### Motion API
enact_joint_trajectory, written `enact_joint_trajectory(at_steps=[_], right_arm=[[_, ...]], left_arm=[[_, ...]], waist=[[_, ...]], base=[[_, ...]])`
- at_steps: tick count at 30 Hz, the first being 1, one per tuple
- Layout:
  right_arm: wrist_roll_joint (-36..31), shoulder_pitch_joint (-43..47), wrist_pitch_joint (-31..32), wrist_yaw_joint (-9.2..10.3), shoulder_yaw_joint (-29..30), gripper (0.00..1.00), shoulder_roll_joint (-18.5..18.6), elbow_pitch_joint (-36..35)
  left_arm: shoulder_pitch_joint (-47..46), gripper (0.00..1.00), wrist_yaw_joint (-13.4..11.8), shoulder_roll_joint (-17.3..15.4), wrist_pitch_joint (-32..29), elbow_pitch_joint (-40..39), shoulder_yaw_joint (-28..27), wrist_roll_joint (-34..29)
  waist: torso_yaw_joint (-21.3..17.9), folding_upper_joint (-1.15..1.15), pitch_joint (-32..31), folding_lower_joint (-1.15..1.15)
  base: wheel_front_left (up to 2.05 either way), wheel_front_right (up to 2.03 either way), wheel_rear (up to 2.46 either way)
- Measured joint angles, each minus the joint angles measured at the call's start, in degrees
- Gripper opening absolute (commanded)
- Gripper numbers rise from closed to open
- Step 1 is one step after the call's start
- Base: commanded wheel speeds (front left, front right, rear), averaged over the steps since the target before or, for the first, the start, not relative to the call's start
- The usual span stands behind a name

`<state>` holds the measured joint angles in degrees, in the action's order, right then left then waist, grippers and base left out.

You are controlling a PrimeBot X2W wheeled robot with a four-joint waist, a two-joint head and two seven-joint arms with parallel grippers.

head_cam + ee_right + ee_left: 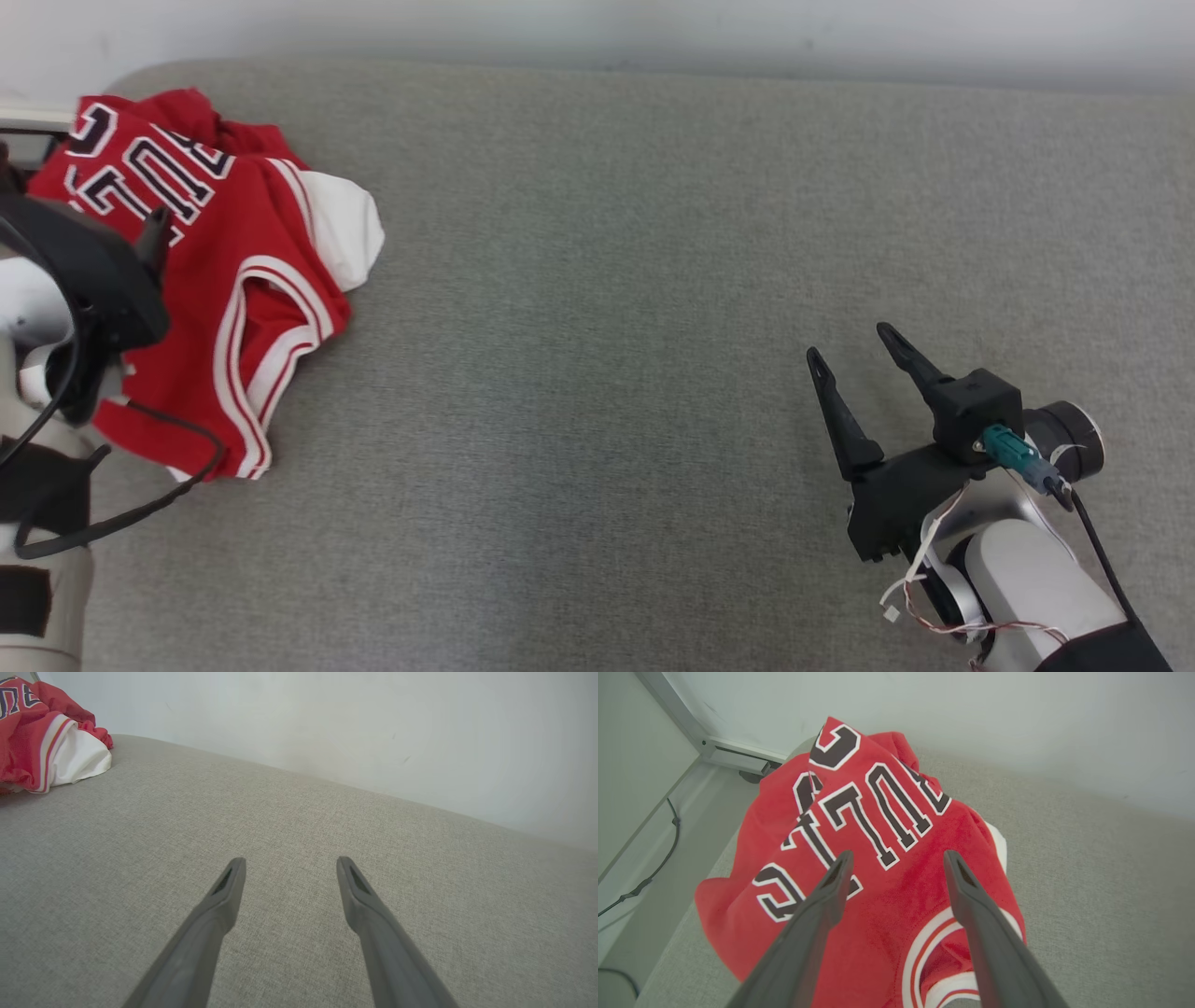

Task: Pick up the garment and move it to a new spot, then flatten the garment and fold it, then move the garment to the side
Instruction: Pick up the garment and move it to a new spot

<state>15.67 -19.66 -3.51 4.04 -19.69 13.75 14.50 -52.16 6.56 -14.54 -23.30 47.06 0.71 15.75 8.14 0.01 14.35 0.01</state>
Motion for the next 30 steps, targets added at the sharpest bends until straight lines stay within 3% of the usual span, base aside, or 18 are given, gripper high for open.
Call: enact_joint_trajectory(at_steps=[6, 15, 16, 17, 30], right_arm=[[-0.08, -1.13, 0.08, -0.01, -0.1, 1.0, -0.03, -1.02], [-0.08, -2.07, 0.48, -0.02, 0.47, 1.0, 0.56, -1.43], [-0.09, -2.08, 0.49, -0.02, 0.42, 1.0, 0.57, -1.43], [-0.09, -2.08, 0.51, -0.02, 0.43, 1.0, 0.57, -1.42], [-0.05, -2.1, 0.24, -0.26, 0.46, 1.0, 0.3, 0.71]], left_arm=[[-0.45, 1.0, 0.02, -1.63, -2.92, 5.23, 0.77, -0.6], [-1.25, 1.0, 0.1, 0.07, -5.84, 11.25, 1.27, -0.01], [-1.27, 0.41, 0.52, -0.41, -5.82, 11.68, 2.21, -0.53], [-1.29, 0.0, 0.51, -0.66, -5.82, 11.89, 2.47, -0.71], [-6.45, 0.0, 0.57, -0.62, -2.34, 13.56, 6.03, -1.76]], waist=[[-2.13, 0.0, 2.58, 0.0], [-3.89, 0.0, 5.28, 0.0], [-4.11, 0.0, 5.67, 0.0], [-4.2, 0.0, 5.81, -0.01], [-3.0, 0.0, 4.05, -0.01]], base=[[0.0, 0.0, 0.0], [0.0, 0.0, 0.0], [0.0, 0.0, 0.0], [0.0, 0.0, 0.0], [0.0, 0.0, 0.0]])
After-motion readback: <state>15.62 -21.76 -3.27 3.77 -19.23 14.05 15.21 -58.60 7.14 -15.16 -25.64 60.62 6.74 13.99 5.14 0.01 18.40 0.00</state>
